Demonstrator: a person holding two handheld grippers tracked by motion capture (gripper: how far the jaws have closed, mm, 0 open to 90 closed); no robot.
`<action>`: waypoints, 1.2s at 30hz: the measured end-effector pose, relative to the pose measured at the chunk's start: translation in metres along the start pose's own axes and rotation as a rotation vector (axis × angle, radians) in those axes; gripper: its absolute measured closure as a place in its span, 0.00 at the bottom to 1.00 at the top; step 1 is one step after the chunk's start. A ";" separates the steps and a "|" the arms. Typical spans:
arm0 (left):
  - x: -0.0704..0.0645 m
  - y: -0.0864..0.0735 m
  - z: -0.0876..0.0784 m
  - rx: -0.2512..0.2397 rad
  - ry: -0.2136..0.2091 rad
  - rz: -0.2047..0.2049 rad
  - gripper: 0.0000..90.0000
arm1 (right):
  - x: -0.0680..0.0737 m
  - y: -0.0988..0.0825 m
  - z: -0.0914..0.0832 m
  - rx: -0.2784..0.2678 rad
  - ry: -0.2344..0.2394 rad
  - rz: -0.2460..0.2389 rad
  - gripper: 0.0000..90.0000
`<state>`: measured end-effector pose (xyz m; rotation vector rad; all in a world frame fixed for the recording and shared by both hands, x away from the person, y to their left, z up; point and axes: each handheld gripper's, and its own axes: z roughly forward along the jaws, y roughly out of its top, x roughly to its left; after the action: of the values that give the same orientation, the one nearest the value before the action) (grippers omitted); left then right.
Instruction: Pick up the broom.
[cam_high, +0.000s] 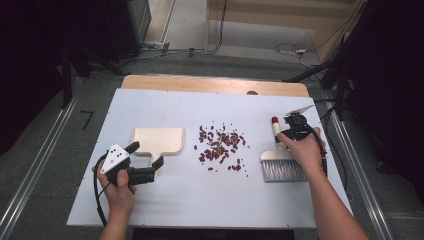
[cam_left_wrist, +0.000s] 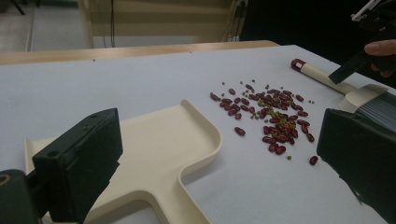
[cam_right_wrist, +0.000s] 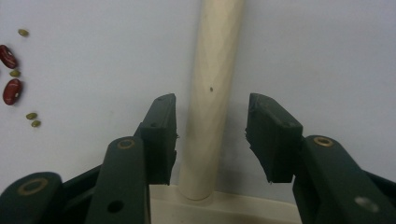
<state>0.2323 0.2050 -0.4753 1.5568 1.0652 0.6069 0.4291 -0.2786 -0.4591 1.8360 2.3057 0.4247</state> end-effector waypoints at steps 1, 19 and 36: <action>-0.001 0.000 0.000 0.002 0.001 0.001 0.01 | 0.000 0.000 0.002 0.011 -0.007 0.004 0.61; -0.003 0.002 0.003 0.008 0.002 0.005 0.01 | -0.007 -0.011 0.009 -0.068 0.031 0.074 0.77; -0.020 0.013 0.010 0.006 -0.041 0.004 0.01 | -0.025 -0.080 -0.053 -0.813 0.369 0.015 0.78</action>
<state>0.2357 0.1825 -0.4627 1.5703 1.0341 0.5721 0.3453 -0.3257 -0.4359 1.4216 1.8408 1.5340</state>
